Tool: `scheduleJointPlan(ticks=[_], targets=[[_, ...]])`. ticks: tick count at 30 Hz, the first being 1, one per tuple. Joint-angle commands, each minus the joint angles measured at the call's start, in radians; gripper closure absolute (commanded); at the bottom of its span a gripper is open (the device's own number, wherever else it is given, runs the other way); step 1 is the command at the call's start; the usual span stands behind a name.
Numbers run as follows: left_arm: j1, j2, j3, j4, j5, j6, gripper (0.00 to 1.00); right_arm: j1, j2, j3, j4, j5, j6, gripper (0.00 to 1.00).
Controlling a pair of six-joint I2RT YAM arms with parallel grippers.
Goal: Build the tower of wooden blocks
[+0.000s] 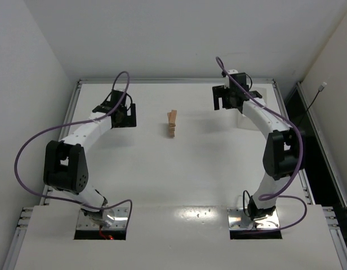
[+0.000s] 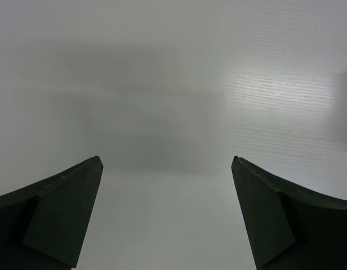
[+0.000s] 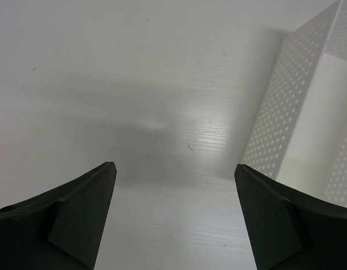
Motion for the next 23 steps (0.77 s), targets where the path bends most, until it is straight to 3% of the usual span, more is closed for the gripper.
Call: scheduleJointPlan(ticks=[1, 7, 23], targets=[[-0.003, -0.102, -0.069, 0.174, -0.026, 0.079, 0.02, -0.002, -0.076, -0.076, 0.093, 0.050, -0.082, 0.16], [0.031, -0.124, -0.180, 0.259, 0.030, 0.113, 0.02, -0.002, -0.116, -0.147, 0.124, 0.061, -0.113, 0.15], [0.072, -0.075, -0.131, 0.219, 0.075, 0.104, 0.02, -0.002, -0.158, -0.190, 0.133, 0.061, -0.113, 0.15]])
